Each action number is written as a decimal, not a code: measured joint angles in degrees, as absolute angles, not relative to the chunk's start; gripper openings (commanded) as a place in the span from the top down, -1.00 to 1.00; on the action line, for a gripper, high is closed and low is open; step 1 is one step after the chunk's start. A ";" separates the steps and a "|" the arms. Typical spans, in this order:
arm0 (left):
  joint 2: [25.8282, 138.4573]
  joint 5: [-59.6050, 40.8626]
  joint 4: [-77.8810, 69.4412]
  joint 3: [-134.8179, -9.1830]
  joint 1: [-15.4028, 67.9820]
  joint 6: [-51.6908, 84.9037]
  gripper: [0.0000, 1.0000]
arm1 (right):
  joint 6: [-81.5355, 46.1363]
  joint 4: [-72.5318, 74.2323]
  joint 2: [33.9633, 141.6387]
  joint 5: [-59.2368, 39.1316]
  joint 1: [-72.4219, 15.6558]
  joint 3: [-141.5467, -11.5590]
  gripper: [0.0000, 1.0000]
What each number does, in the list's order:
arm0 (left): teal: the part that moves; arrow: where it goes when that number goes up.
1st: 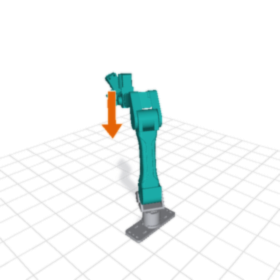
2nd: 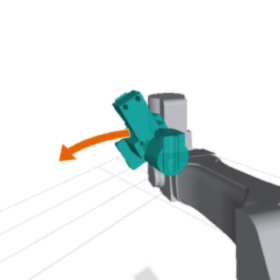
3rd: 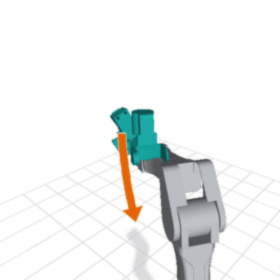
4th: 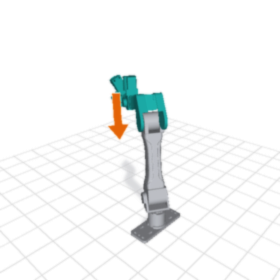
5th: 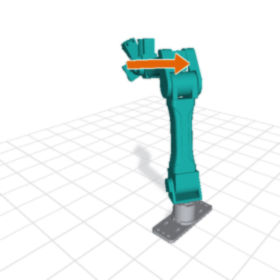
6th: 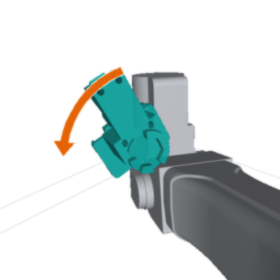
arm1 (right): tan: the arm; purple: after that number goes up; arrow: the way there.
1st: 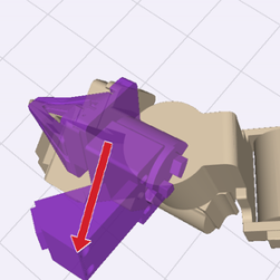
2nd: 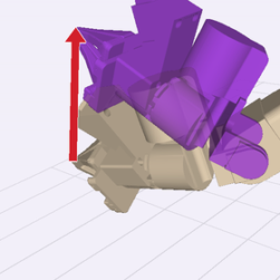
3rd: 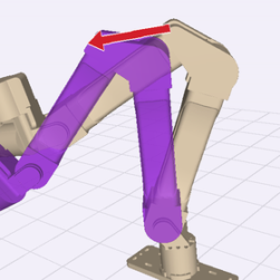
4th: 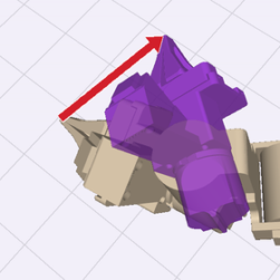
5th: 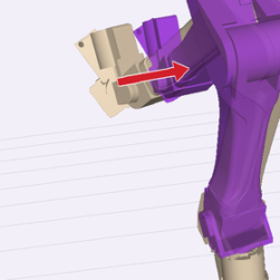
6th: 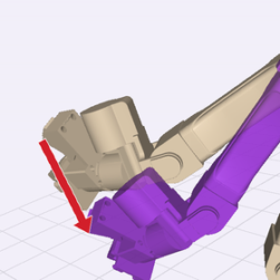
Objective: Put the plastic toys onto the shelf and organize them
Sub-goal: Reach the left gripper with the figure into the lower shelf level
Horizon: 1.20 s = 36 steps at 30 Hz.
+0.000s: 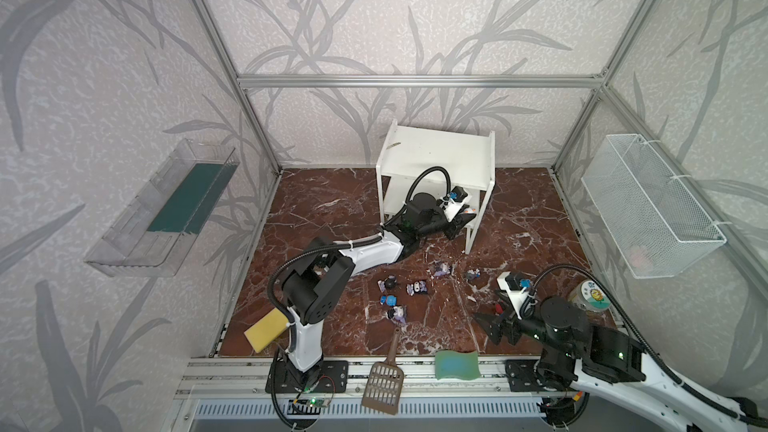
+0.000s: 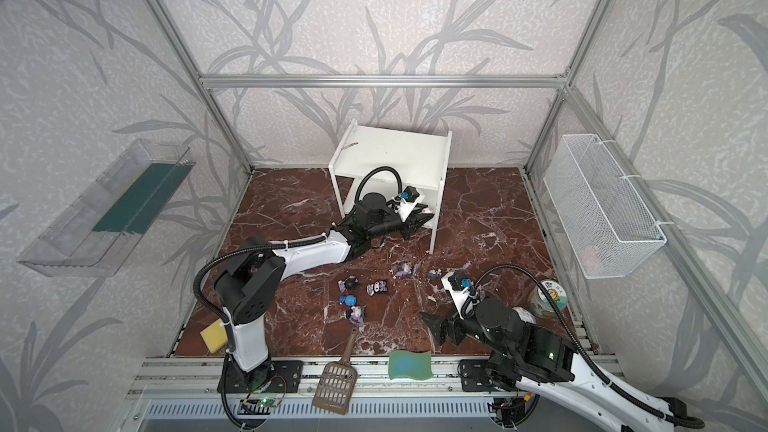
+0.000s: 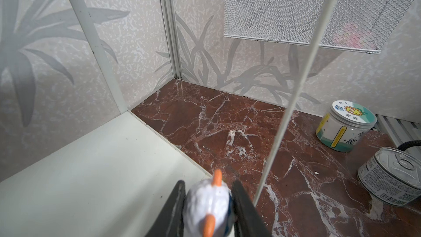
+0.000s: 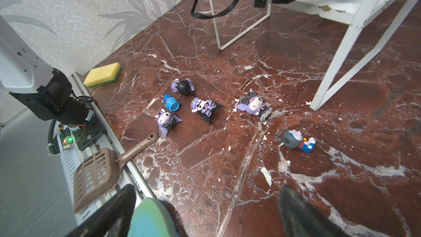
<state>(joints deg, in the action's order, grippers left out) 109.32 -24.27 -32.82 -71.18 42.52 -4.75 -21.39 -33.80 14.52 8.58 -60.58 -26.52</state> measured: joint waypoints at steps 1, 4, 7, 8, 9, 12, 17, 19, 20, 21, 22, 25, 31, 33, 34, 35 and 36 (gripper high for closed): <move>109.47 -24.23 -32.91 -71.20 42.50 -4.75 0.34 | -21.39 -33.80 14.55 8.58 -60.58 -26.52 -0.93; 110.02 -23.94 -33.17 -71.20 42.39 -4.75 0.34 | -21.39 -33.80 14.55 8.58 -60.58 -26.52 -0.93; 110.52 -23.40 -33.63 -71.20 42.30 -4.73 0.33 | -21.39 -33.82 14.52 8.56 -60.58 -26.52 -0.94; 110.69 -23.16 -33.95 -71.20 42.28 -4.73 0.32 | -21.39 -33.80 14.55 8.56 -60.58 -26.52 -0.94; 110.78 -22.87 -34.26 -71.20 42.26 -4.73 0.32 | -21.39 -33.80 14.55 8.56 -60.58 -26.52 -0.94; 111.00 -22.28 -34.83 -71.20 42.26 -4.75 0.28 | -21.34 -33.76 14.61 8.40 -60.58 -26.52 -0.94; 111.55 -22.02 -35.90 -71.20 42.22 -4.51 0.13 | -21.32 -33.78 15.40 7.92 -60.58 -26.52 -0.94; 111.70 -22.00 -36.34 -71.22 42.13 -4.29 0.10 | -21.30 -33.76 15.51 7.86 -60.58 -26.52 -0.94; 111.74 -22.00 -36.53 -71.22 42.09 -4.25 0.07 | -21.30 -33.76 15.51 7.81 -60.58 -26.52 -0.94; 111.77 -22.02 -36.56 -71.22 42.04 -4.21 0.02 | -21.28 -33.76 15.51 7.64 -60.58 -26.52 -0.94; 111.77 -22.02 -36.58 -71.22 42.00 -4.14 -0.01 | -21.28 -33.76 15.51 7.55 -60.58 -26.52 -0.94; 111.77 -22.06 -36.62 -71.22 41.93 -3.97 -0.13 | -21.26 -33.76 15.51 7.42 -60.58 -26.52 -0.94; 111.77 -22.11 -36.60 -71.22 41.87 -4.03 -0.26 | -21.26 -33.76 15.51 7.22 -60.58 -26.52 -0.94; 111.74 -22.13 -36.56 -71.20 41.85 -4.10 -0.29 | -21.23 -33.76 15.51 7.05 -60.58 -26.52 -0.94; 111.72 -22.13 -36.53 -71.18 41.82 -4.10 -0.29 | -21.21 -33.76 15.51 7.03 -60.58 -26.52 -0.94; 111.68 -22.13 -36.53 -71.11 41.82 -4.14 -0.30 | -21.19 -33.76 15.51 7.01 -60.58 -26.52 -0.94; 111.53 -22.13 -36.47 -70.98 41.80 -4.19 -0.30 | -21.19 -33.74 15.51 7.01 -60.58 -26.52 -0.94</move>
<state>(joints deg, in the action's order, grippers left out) 111.53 -22.13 -36.47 -70.98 41.80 -4.19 -21.19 -33.74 15.51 7.01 -60.58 -26.52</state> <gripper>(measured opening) 0.647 0.969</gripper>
